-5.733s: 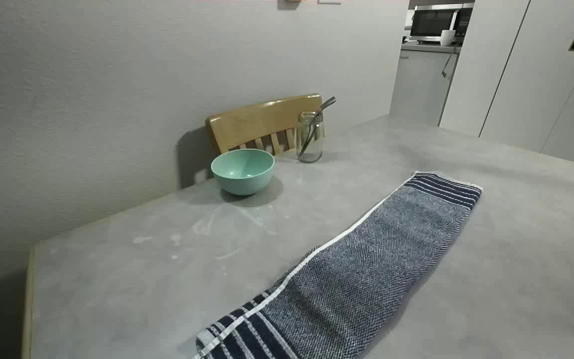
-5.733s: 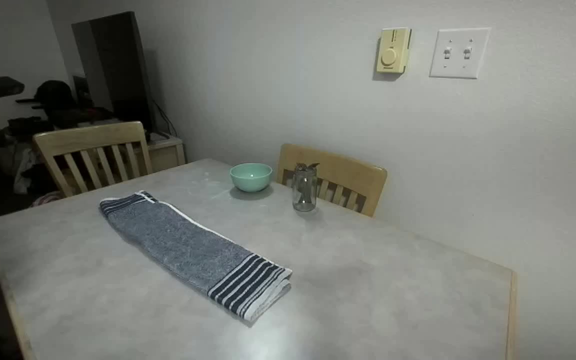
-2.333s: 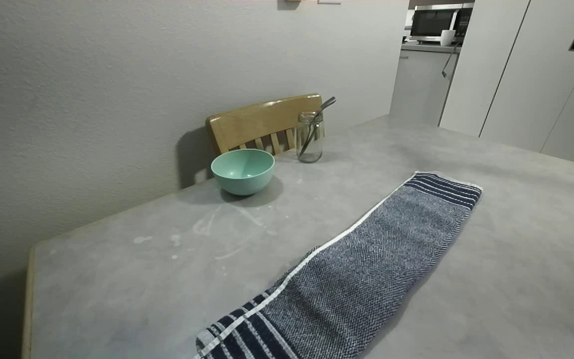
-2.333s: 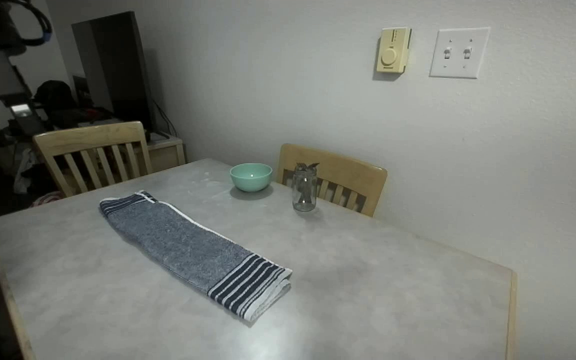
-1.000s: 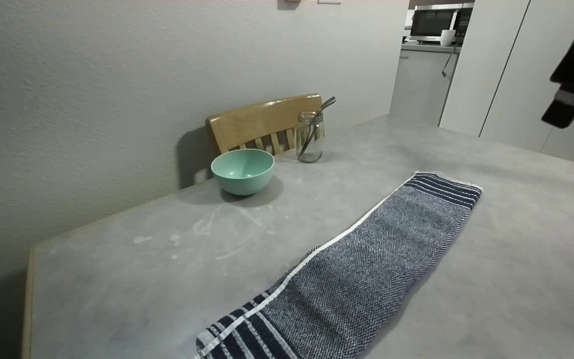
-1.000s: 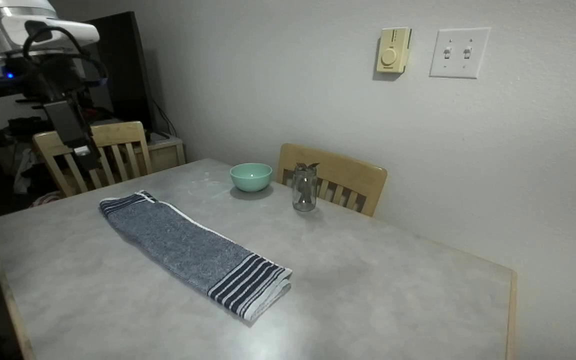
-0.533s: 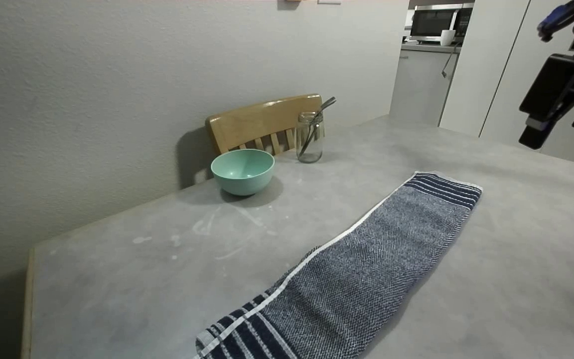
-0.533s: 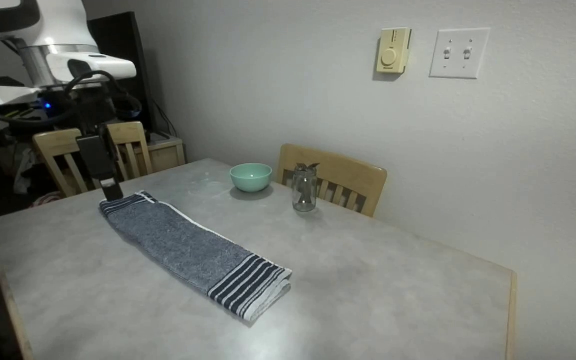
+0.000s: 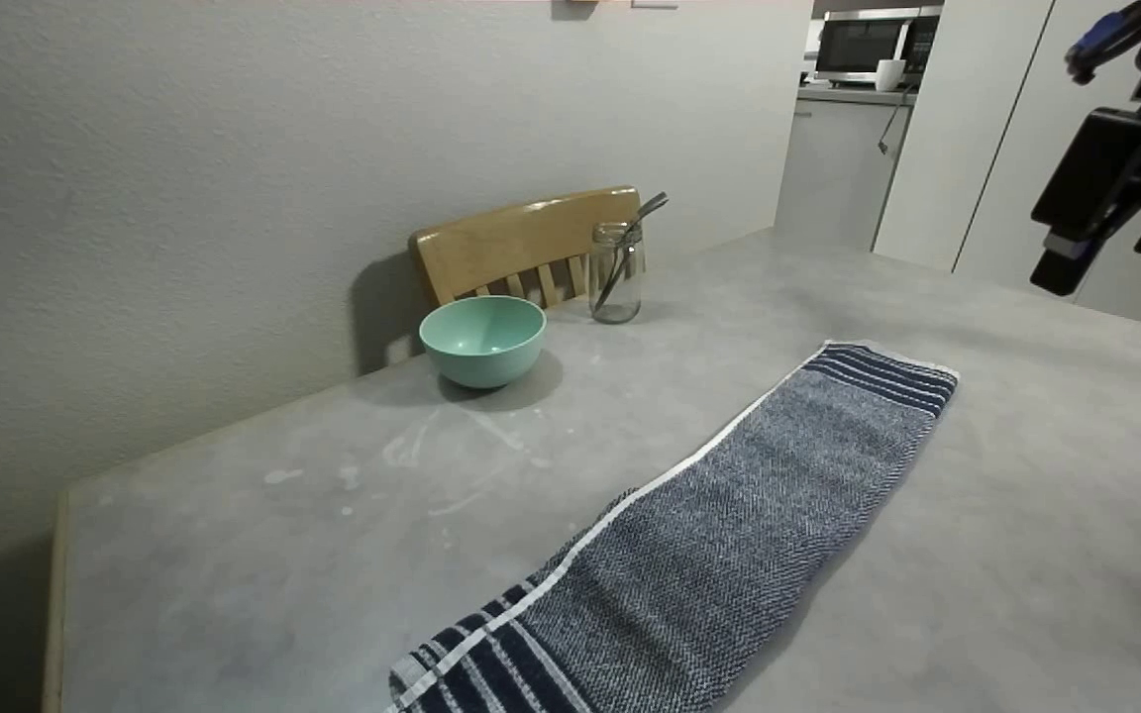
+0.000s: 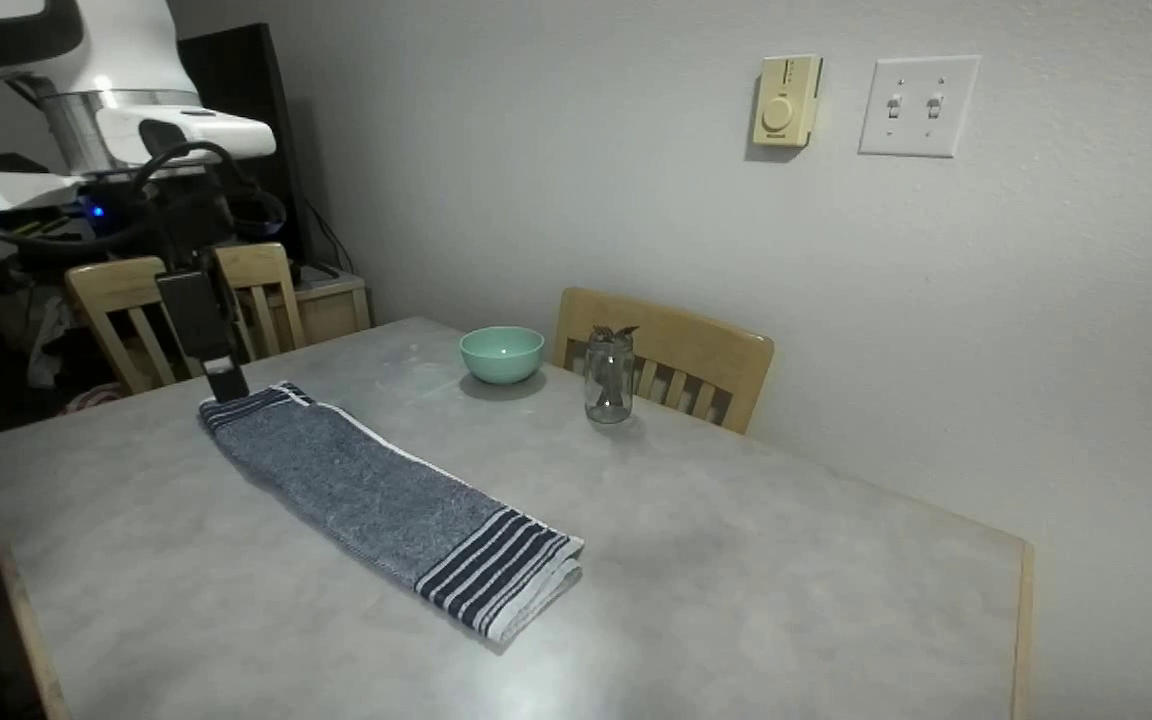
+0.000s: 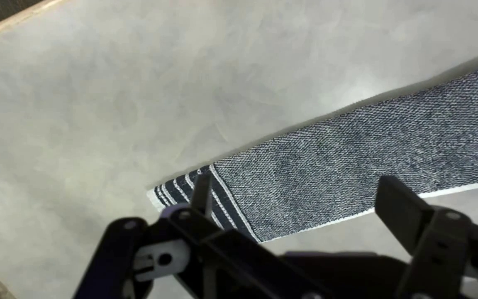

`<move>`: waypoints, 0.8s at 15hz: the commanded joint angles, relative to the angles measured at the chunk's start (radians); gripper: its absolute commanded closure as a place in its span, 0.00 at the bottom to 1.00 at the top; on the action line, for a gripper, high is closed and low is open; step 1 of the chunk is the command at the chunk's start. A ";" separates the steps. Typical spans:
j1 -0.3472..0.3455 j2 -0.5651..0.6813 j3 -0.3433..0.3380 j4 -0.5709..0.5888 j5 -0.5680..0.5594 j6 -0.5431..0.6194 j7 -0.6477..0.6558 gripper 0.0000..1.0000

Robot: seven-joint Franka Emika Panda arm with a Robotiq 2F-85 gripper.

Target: Fold the towel then move the bowl to the right

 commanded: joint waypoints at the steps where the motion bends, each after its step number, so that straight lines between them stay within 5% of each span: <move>1: -0.050 0.034 0.019 0.003 -0.093 0.041 0.088 0.00; 8: -0.198 0.195 -0.027 0.035 -0.430 0.215 0.289 0.00; 12: -0.218 0.313 -0.127 0.088 -0.582 0.275 0.287 0.00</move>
